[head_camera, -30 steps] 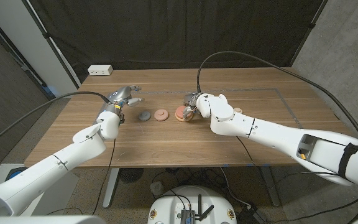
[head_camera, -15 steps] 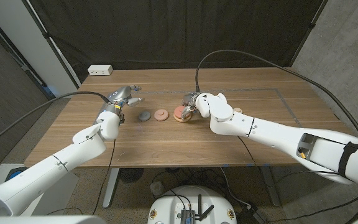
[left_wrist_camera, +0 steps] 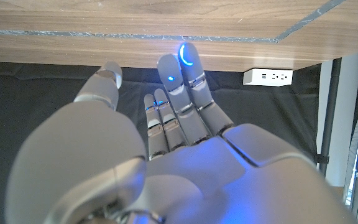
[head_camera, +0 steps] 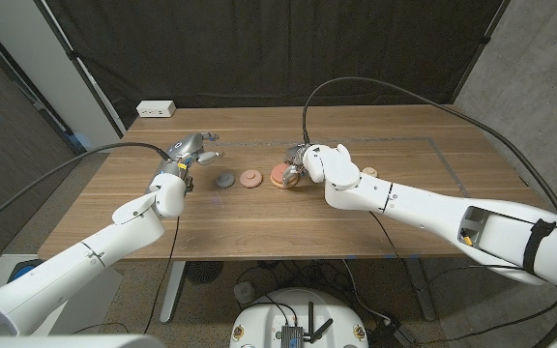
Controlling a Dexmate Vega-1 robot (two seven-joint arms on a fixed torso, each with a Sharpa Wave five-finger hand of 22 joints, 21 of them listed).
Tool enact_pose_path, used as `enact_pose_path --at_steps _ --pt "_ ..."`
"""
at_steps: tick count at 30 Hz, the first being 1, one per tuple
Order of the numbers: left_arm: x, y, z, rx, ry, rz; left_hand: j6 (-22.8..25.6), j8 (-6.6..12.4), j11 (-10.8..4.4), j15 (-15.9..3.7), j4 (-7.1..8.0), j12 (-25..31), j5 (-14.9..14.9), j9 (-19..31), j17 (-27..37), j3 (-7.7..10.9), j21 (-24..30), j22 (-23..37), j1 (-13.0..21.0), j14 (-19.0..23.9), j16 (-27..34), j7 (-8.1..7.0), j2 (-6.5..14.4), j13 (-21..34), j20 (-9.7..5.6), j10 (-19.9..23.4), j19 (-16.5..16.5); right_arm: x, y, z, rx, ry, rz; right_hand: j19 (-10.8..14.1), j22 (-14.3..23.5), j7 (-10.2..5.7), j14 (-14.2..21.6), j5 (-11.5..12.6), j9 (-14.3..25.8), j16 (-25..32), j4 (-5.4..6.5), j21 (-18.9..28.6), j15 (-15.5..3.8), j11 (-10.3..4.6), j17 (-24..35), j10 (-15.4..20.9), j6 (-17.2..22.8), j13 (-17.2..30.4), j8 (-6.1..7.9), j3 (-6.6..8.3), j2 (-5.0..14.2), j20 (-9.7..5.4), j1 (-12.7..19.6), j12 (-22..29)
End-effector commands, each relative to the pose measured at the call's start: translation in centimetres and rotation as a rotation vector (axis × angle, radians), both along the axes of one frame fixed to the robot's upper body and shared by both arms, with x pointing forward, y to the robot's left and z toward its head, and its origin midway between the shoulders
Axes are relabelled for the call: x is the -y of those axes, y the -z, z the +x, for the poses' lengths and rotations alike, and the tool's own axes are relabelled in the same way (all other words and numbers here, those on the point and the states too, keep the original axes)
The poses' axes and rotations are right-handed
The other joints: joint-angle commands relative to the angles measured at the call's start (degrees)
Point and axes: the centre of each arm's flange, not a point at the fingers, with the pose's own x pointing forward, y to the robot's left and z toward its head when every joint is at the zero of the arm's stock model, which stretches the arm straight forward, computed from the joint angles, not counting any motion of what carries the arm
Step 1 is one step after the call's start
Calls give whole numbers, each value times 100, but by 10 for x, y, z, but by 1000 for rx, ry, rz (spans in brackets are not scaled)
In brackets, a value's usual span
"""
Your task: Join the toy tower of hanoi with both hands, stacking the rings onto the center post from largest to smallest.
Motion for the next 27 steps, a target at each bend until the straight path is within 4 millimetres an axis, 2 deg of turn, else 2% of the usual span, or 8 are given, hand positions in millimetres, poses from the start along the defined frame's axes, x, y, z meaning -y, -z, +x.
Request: enact_pose_path --at_steps 1,5,14,21,27 --pt "-1 0 -1 6 1 -4 67 20 -6 -445 7 -12 24 32 5 49 38 18 -12 40 30 20 -49 24 -798 43 18 0 -3 -2 -17 0 -12 -13 49 78 144 -67 -11 109 -40 47 -349 95 117 -46 -126 -42 -11 -40 -106 -509 73 20" --pt "-1 0 -1 6 1 -5 84 24 -6 -444 7 -15 25 33 13 54 43 25 -12 50 40 17 -47 23 -799 48 19 0 -3 -3 -24 2 -17 -39 67 193 147 -149 -38 107 -18 64 -341 180 171 -187 -344 -93 -41 -73 -153 -503 17 1" --pt "-2 0 -1 10 0 -10 96 24 -8 -445 5 -20 26 35 13 61 39 18 -12 53 45 12 -47 22 -798 55 14 5 -9 -8 -14 -6 10 -112 52 210 28 -233 -69 -47 49 44 -337 257 70 -273 -409 -157 -3 -116 -137 -497 -115 18" --pt "-1 -1 -2 13 0 -11 90 18 -16 -444 4 -27 27 37 11 66 38 17 -14 50 45 11 -47 22 -798 48 14 13 -17 -16 31 -18 55 -124 47 159 79 -284 -97 -68 58 54 -344 162 44 -42 -74 -232 148 -142 -80 -501 -162 120" --pt "0 -1 -4 16 0 -13 87 14 -12 -444 5 -32 27 38 2 71 43 22 -16 37 36 2 -46 23 -798 45 14 22 -20 -21 66 -33 98 -65 57 92 176 -287 -109 -17 43 96 -344 108 114 149 138 -291 219 -112 3 -507 -134 167"
